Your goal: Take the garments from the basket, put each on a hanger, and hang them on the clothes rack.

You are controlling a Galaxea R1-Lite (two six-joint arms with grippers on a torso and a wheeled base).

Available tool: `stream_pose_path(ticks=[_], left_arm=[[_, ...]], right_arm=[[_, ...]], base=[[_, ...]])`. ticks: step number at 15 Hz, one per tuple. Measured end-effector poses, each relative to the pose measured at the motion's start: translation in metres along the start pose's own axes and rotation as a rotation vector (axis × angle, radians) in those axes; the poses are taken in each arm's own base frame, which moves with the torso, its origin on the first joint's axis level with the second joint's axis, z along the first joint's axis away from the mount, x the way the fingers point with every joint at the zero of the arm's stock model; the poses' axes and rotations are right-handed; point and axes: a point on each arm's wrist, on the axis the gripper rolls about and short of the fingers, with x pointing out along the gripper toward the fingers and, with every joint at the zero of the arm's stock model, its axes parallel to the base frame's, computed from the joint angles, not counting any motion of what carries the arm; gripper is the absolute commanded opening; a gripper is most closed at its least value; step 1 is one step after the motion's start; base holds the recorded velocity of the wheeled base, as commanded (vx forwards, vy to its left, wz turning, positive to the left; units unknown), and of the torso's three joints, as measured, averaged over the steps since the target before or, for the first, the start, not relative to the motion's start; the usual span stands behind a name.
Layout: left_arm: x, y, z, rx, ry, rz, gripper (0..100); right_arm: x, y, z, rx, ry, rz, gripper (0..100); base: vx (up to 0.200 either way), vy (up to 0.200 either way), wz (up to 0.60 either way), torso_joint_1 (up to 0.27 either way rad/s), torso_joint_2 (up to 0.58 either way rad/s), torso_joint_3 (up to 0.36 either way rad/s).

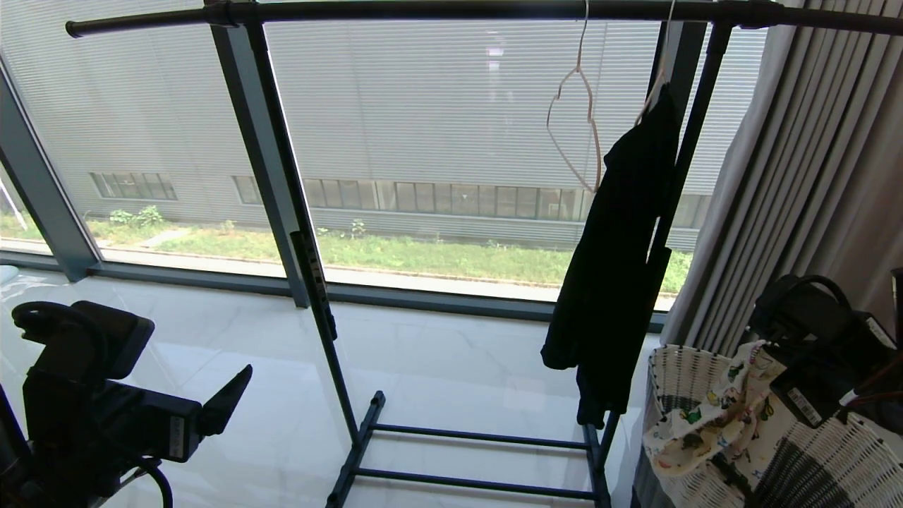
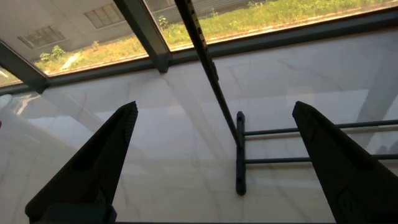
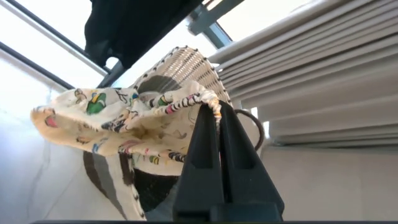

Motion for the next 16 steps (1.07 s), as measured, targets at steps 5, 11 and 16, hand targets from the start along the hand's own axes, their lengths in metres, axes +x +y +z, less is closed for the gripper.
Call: stream_pose_path(ticks=[5,11,16], left_arm=[[-0.013,-0.041,0.021,-0.026,-0.121,-0.312,100],[-0.019,-0.139,0.075,-0.098,-0.176,-0.851,100],[-0.003,-0.236,0.081,-0.168,-0.018,-1.028,100]], right_arm=[[-0.019,-0.003,0.008,0.008,-0.082,-0.002,0],[-0.046,0.014,0.022,-0.032,-0.235,0.093,0],[-0.06,0.012,0.023,-0.021,-0.298,0.103,0]], base=[[0.0,0.0,0.0,0.0,0.0,0.0],[0.0,0.0,0.0,0.0,0.0,0.0],[0.0,0.0,0.0,0.0,0.0,0.0]])
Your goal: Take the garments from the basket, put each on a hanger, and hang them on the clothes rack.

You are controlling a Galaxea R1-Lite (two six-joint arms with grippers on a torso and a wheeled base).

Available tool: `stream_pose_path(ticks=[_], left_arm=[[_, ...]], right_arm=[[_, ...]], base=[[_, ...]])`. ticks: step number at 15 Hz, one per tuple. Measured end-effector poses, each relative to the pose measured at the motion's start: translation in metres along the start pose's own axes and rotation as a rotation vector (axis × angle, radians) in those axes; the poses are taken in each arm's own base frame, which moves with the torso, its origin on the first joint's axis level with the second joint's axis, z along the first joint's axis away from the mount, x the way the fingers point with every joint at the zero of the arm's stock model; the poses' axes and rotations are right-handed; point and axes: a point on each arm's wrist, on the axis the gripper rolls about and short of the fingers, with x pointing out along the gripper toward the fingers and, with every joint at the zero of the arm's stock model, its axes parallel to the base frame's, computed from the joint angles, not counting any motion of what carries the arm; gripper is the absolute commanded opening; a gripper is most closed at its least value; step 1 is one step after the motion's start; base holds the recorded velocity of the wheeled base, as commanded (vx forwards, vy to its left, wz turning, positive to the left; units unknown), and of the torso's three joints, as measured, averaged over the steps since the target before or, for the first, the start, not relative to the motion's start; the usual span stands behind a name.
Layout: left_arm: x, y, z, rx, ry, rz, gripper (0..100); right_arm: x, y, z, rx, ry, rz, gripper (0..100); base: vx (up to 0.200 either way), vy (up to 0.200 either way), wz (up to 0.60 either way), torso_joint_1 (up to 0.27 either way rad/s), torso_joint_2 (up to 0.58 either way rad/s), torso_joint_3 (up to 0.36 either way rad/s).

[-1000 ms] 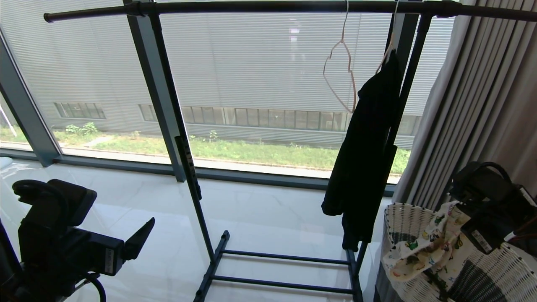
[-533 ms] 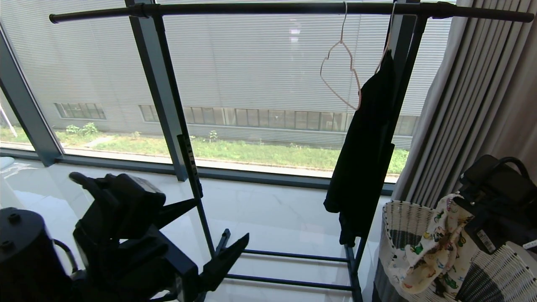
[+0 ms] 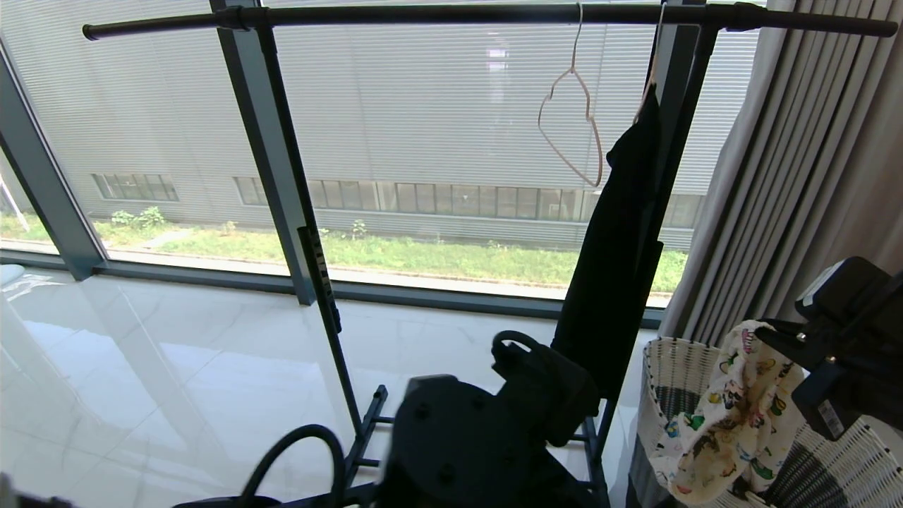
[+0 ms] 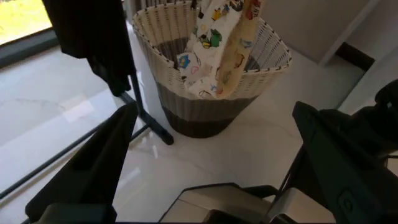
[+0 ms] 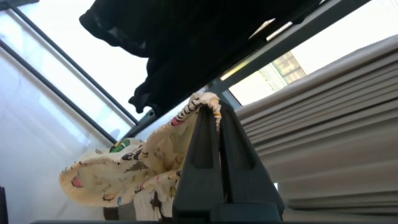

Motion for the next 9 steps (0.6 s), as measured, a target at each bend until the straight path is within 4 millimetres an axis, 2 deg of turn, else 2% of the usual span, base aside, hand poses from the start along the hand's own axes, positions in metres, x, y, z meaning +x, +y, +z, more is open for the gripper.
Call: stream_pose_path(ticks=[3,5,9], left_arm=[[0.057,-0.006,-0.01,-0.051,0.037,-0.004,100],[0.09,-0.001,-0.021,-0.061,0.056,0.014,100],[0.132,0.025,-0.037,-0.082,0.07,0.094,100]], right_arm=[[-0.004,0.0,0.001,0.001,-0.018,0.005,0],[-0.005,0.0,0.002,0.006,-0.024,0.007,0],[-0.006,0.002,0.003,0.009,-0.031,0.016,0]], base=[[0.0,0.0,0.0,0.0,0.0,0.0],[0.0,0.0,0.0,0.0,0.0,0.0],[0.0,0.0,0.0,0.0,0.0,0.0]])
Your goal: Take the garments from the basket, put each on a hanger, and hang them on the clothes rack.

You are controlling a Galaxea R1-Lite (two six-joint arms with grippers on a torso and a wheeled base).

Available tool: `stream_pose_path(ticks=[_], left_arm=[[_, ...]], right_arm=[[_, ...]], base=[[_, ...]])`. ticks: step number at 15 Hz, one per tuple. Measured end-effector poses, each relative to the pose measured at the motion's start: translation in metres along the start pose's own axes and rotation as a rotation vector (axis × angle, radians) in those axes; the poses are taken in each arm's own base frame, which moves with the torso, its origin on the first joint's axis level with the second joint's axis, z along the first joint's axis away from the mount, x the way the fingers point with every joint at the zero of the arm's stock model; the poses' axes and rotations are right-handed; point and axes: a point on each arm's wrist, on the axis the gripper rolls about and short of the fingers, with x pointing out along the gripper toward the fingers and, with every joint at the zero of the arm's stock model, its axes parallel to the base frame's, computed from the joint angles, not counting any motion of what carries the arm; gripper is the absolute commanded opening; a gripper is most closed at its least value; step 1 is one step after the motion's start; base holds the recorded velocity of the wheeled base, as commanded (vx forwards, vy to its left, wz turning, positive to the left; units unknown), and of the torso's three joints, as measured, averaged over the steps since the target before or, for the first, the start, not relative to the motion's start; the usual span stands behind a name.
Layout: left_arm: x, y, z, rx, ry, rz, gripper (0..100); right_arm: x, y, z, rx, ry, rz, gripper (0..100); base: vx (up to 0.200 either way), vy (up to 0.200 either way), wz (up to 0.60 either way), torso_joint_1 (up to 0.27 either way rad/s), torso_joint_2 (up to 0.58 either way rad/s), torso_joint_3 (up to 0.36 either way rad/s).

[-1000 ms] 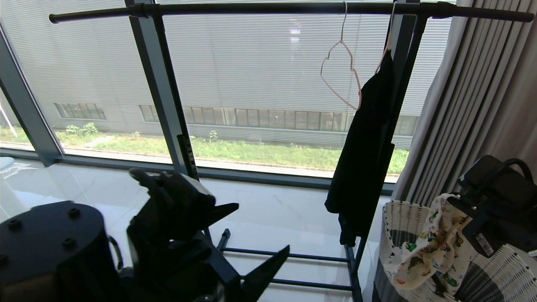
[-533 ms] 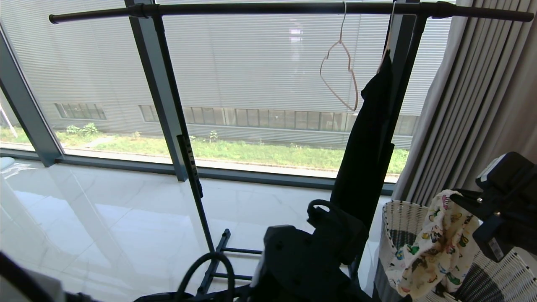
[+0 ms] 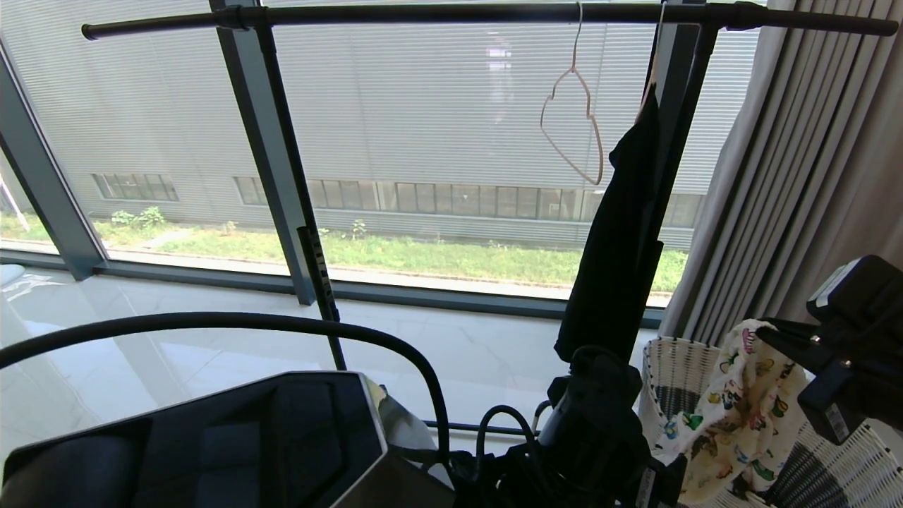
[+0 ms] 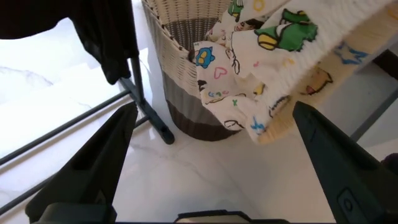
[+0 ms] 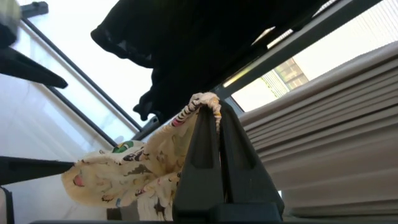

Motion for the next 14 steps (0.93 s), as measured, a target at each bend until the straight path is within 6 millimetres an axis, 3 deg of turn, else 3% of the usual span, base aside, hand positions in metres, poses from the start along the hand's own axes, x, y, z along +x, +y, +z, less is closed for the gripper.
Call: stream_pose_path(ticks=[4,10,11,14], left_arm=[[0.021,0.004,-0.012,0.001,0.02,-0.003,100],[0.036,0.018,-0.044,0.001,0.098,0.069,100],[0.038,0.019,-0.047,0.0,0.106,0.074,0],[0.039,0.024,-0.049,-0.002,0.107,0.098,0]], right_arm=[[-0.002,0.007,0.003,-0.014,-0.026,0.04,0],[-0.009,0.01,0.009,-0.021,-0.07,0.072,0],[-0.01,0.011,0.009,-0.021,-0.077,0.076,0],[-0.012,0.011,0.01,-0.022,-0.084,0.08,0]], base=[[0.0,0.0,0.0,0.0,0.0,0.0],[0.0,0.0,0.0,0.0,0.0,0.0],[0.0,0.0,0.0,0.0,0.0,0.0],[0.0,0.0,0.0,0.0,0.0,0.0]])
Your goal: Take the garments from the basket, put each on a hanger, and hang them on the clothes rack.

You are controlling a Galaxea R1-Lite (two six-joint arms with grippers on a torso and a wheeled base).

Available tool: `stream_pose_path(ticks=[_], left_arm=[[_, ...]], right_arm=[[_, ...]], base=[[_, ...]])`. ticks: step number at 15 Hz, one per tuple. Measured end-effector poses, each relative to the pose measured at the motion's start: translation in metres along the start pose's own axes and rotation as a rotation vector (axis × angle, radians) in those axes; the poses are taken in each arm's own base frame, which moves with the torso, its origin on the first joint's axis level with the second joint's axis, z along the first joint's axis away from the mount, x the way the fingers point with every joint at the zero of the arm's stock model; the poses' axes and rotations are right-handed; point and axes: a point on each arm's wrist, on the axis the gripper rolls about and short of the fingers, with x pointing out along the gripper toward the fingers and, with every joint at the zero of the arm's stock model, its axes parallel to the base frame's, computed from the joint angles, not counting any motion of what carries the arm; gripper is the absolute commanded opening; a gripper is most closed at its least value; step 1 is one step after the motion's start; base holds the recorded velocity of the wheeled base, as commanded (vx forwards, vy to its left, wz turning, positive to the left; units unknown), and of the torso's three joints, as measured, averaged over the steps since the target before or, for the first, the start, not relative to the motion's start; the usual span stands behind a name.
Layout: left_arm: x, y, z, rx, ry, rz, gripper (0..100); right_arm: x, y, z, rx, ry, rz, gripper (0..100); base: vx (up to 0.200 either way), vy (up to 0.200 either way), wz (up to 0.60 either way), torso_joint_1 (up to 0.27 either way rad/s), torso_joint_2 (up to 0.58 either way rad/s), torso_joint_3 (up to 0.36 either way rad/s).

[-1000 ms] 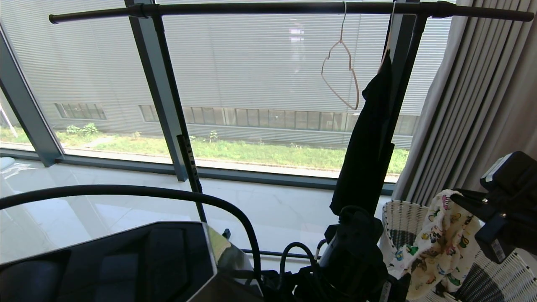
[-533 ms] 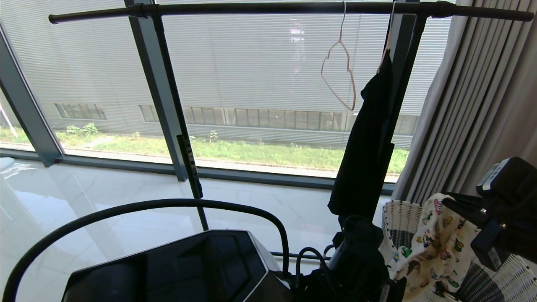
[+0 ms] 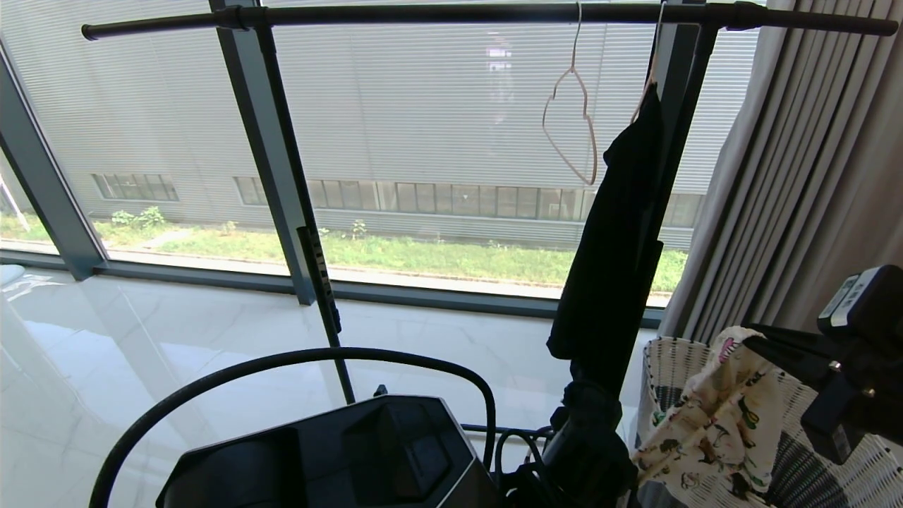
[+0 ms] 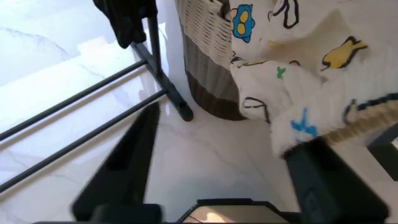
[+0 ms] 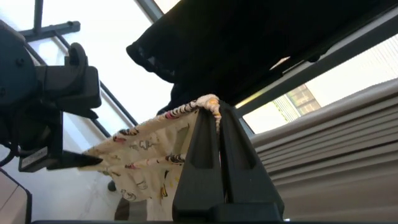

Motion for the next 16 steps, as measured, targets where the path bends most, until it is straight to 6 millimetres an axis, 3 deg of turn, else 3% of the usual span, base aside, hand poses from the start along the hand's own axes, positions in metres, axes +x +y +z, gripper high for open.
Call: stream_pose_path(ticks=[4,7,10,13,16], left_arm=[[-0.011,0.013,0.0,-0.004,-0.01,0.149,0],[-0.044,0.024,-0.006,0.04,0.041,0.182,0],[-0.097,0.038,0.012,0.104,0.015,0.209,0],[-0.166,0.048,0.042,0.134,-0.009,0.237,0],[-0.241,0.052,0.07,0.16,0.1,0.27,0]], right_arm=[[0.009,0.005,-0.002,0.025,0.027,0.02,0],[0.023,0.01,0.0,0.073,0.061,0.036,0],[0.036,0.016,0.0,0.117,0.093,0.058,0],[0.04,0.02,0.008,0.127,0.075,0.071,0],[0.039,0.013,0.02,0.129,0.054,0.062,0]], base=[[0.0,0.0,0.0,0.0,0.0,0.0],[0.0,0.0,0.0,0.0,0.0,0.0],[0.0,0.0,0.0,0.0,0.0,0.0],[0.0,0.0,0.0,0.0,0.0,0.0],[0.0,0.0,0.0,0.0,0.0,0.0]])
